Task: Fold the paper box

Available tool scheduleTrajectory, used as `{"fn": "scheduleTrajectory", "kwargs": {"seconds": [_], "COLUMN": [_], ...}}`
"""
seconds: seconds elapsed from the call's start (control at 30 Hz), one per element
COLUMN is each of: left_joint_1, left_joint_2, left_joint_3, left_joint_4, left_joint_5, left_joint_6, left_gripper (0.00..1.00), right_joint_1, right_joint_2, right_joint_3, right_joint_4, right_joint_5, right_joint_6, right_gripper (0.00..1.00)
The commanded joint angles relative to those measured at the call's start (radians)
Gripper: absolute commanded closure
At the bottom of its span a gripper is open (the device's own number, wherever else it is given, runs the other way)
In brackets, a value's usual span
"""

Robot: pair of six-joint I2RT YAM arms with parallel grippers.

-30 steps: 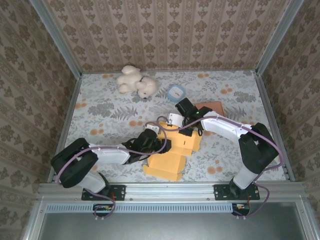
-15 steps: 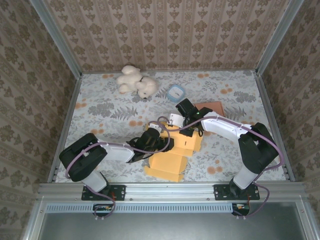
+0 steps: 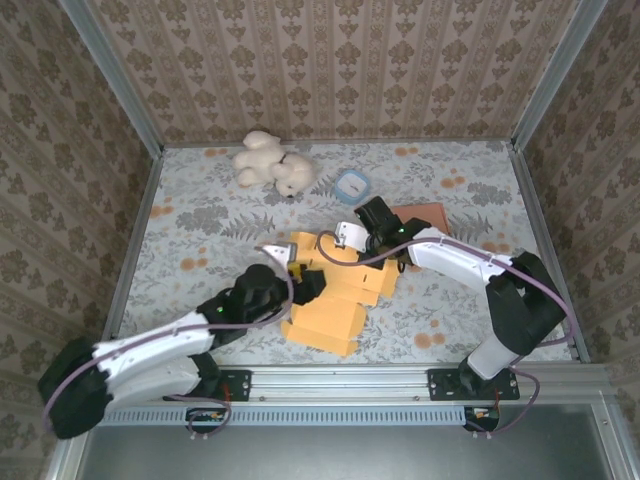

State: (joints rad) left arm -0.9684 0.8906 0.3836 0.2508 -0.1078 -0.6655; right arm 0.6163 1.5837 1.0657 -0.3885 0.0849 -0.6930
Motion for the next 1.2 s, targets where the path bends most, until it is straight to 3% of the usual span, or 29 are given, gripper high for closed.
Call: {"fn": "scheduleTrajectory", "kwargs": {"seconds": [0.0,0.13,0.2,0.3,0.4,0.73,1.0,1.17], "left_joint_1": [0.004,0.043,0.075,0.118,0.154,0.177,0.193,0.201], "left_joint_2": [-0.182,-0.398,-0.489,-0.558,-0.577,-0.584,-0.587,-0.596], "left_joint_3": [-0.065,-0.136,-0.167,-0.204,-0.230,-0.268,-0.313,-0.348], "left_joint_4": [-0.203,-0.306,-0.339,-0.360,-0.363,-0.360,-0.341,-0.311], "left_joint_5": [-0.173,-0.229,-0.223,-0.211,-0.189,-0.243,-0.280,-0.282], "left_joint_6": [0.059,0.072,0.071,0.060,0.053,0.072,0.076,0.077], "left_gripper": [0.33,0.33,0.34,0.34,0.35,0.35,0.36,0.36], "right_joint_1": [0.018,0.054,0.081,0.118,0.166,0.266,0.285,0.298], "right_joint_2": [-0.080,-0.132,-0.139,-0.143,-0.149,-0.149,-0.093,-0.093], "right_joint_3": [-0.046,-0.080,-0.082,-0.084,-0.110,-0.269,-0.440,-0.562], "right_joint_4": [0.081,0.157,0.196,0.222,0.323,0.685,0.985,1.070], "right_joint_5": [0.025,0.091,0.182,0.268,0.364,0.488,0.523,0.431], "right_joint_6": [-0.051,-0.110,-0.149,-0.226,-0.325,-0.588,-0.723,-0.802], "right_gripper": [1.00,1.00,1.00,1.00,1.00,1.00,1.00,1.00]}}
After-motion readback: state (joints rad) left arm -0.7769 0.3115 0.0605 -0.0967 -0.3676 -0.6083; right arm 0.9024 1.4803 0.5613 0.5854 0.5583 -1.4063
